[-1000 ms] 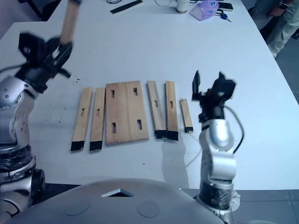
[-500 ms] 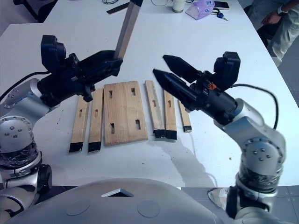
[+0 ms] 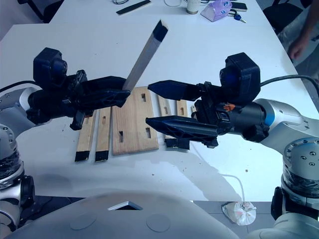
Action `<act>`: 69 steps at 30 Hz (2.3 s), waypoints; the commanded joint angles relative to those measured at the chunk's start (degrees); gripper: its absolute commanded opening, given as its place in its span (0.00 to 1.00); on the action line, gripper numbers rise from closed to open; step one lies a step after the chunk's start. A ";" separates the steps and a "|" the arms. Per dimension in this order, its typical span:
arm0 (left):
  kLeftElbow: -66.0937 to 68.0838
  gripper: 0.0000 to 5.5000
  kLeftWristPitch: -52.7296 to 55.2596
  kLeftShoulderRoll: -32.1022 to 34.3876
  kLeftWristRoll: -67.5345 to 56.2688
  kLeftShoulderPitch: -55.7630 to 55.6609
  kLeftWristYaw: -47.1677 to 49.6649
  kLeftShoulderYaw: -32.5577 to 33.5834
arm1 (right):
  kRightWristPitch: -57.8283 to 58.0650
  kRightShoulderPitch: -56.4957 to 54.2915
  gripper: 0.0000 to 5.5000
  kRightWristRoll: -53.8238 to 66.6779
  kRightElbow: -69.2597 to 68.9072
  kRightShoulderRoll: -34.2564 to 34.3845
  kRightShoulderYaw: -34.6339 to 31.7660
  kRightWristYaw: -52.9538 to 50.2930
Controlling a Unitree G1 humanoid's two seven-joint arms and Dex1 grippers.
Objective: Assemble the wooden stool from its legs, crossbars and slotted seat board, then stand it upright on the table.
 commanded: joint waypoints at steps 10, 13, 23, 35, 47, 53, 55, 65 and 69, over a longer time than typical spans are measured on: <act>-5.87 0.24 -2.64 4.59 1.96 4.91 -3.93 -1.91 | 1.05 -3.44 0.66 -1.38 4.45 -0.52 2.86 1.01; -6.97 0.24 -3.40 5.09 2.50 5.15 -4.76 -2.77 | 0.69 -4.47 0.66 -0.69 3.93 0.05 3.73 -0.16; -7.57 0.24 -5.11 6.15 4.08 6.68 -6.30 -4.10 | 1.34 -5.07 0.49 -3.56 2.95 -0.15 6.71 0.54; -8.29 0.24 -7.38 8.19 10.06 10.47 -9.66 -6.02 | 1.93 -5.47 0.24 -4.34 2.13 -2.14 6.04 2.00; -2.67 0.45 -7.77 6.36 16.01 8.44 -2.51 -8.60 | -1.23 -1.77 0.24 -24.42 3.61 -5.48 7.70 6.03; -3.09 0.56 -12.29 7.88 25.26 13.55 -6.54 -11.26 | -22.10 2.94 0.24 -58.17 16.38 -11.13 15.68 14.36; -3.99 0.56 -12.94 6.96 25.74 14.94 -6.85 -11.75 | -29.69 3.53 0.24 -64.87 23.04 -9.58 17.75 16.35; -5.11 0.56 -15.26 6.33 30.17 17.67 -7.37 -14.48 | -51.52 -0.16 0.24 -79.90 41.96 -1.45 21.74 19.39; -5.12 0.56 -15.54 6.37 30.51 17.81 -7.70 -14.43 | -51.87 -0.51 0.24 -79.79 40.57 -0.81 20.00 19.78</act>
